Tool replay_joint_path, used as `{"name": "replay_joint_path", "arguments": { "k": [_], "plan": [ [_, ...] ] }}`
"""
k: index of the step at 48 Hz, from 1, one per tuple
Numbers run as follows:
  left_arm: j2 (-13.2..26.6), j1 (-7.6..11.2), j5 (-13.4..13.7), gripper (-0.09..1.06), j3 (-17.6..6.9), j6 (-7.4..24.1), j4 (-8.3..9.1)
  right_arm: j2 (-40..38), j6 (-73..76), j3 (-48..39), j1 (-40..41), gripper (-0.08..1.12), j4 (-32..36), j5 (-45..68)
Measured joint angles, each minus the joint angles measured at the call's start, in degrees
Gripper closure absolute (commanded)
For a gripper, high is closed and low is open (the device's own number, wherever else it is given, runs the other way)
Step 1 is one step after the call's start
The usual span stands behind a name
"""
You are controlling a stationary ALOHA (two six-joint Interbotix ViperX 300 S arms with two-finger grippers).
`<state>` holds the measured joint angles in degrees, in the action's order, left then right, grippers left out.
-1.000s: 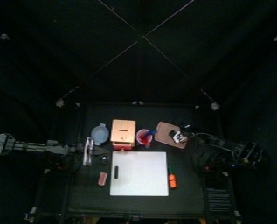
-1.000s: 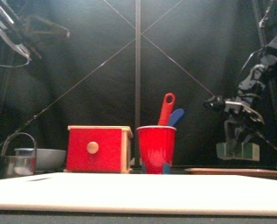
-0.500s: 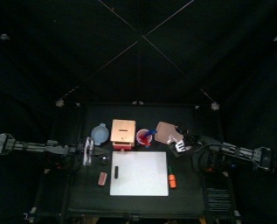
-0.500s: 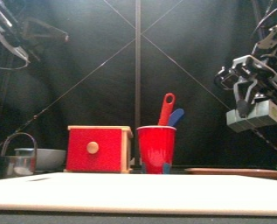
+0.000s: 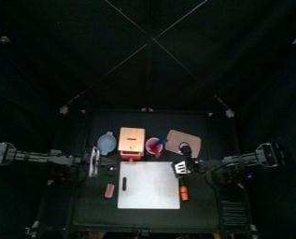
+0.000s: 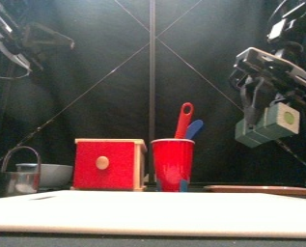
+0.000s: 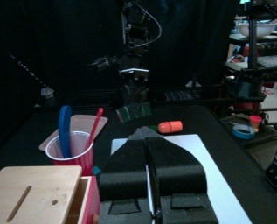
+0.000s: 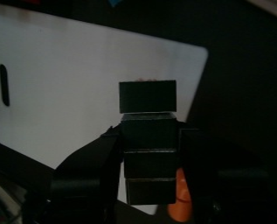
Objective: Place sushi on board then cut the sushi with the knife then place the pieces on the plate
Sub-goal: Place the sushi on the board
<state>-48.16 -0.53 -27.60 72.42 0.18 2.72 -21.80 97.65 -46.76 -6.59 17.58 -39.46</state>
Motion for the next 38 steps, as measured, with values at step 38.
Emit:
{"name": "replay_joint_path", "arguments": {
  "k": [38],
  "plan": [
    [-0.09,-0.26,0.0,0.97,1.32,-0.26,-0.7,35.6,15.47,30.94,-5.45,0.46,4.66,-8.79]
  ]
}}
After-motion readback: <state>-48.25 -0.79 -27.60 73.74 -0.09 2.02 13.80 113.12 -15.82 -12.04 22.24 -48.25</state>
